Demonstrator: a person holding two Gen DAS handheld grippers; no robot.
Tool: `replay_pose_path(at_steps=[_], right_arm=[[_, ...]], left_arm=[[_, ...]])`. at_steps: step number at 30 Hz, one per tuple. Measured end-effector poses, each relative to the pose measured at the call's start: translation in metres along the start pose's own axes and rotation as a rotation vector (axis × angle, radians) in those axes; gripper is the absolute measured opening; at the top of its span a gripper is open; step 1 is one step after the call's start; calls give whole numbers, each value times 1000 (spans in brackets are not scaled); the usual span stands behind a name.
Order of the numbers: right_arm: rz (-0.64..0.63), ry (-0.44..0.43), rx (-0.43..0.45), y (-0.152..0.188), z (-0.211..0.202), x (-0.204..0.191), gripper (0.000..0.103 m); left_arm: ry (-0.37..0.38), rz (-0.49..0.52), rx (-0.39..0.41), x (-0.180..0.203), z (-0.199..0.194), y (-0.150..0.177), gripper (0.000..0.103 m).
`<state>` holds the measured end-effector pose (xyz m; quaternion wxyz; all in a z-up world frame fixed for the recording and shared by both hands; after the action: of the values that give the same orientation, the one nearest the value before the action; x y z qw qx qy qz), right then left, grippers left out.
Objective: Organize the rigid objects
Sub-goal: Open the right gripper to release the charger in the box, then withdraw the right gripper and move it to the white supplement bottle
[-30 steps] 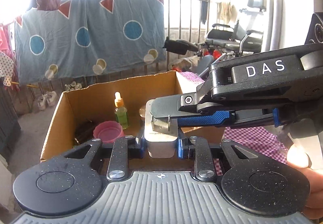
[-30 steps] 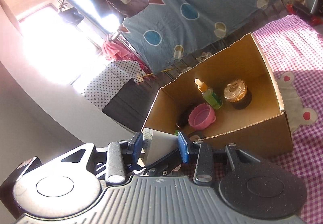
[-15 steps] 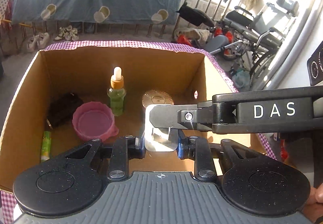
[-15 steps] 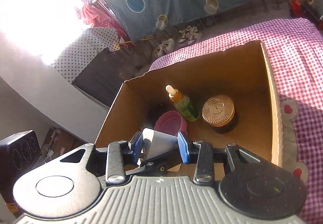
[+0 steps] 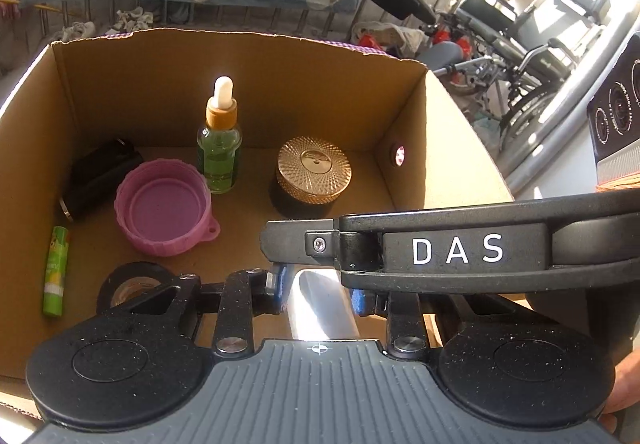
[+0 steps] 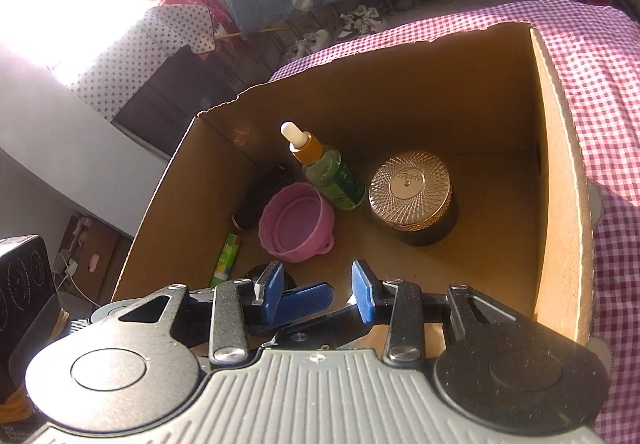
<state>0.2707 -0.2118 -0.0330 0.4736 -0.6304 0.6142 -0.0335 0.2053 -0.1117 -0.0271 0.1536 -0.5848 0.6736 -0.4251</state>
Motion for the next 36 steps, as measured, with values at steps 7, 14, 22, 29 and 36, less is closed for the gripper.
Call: replay_pose_path(at_steps=[7,14,22,29,36], right_arm=[[3,-5,37,-4,-7,3,41],[-38,0,97,-12,-35,-6,41],[-156,36,75,-17,-59,-30,50],[-273,146,-93,1,-19,-40,51],[-319,263,-220,13,11,-30,50]], left_arm=[[13,-6,34,2,-2,-5,29],[23,39,122,8,-36,-11,54],[37,110,265,9,-109,-9,88],[-36,162,411,-18,-167,-3,102],[-104,148,422,-52,-171,18,102]])
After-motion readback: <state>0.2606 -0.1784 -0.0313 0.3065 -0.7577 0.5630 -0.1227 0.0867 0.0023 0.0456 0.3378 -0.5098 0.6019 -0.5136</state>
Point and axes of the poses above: each gripper's, at about its wrist camera, not at the fingertips, and z roughly the way its jaws point, x to its right, y to its underside, the point moved 5 cm from there along z, roughly the way its jaws point, and after that the axes turned 14 degrees about x, right-handed, at the moved point
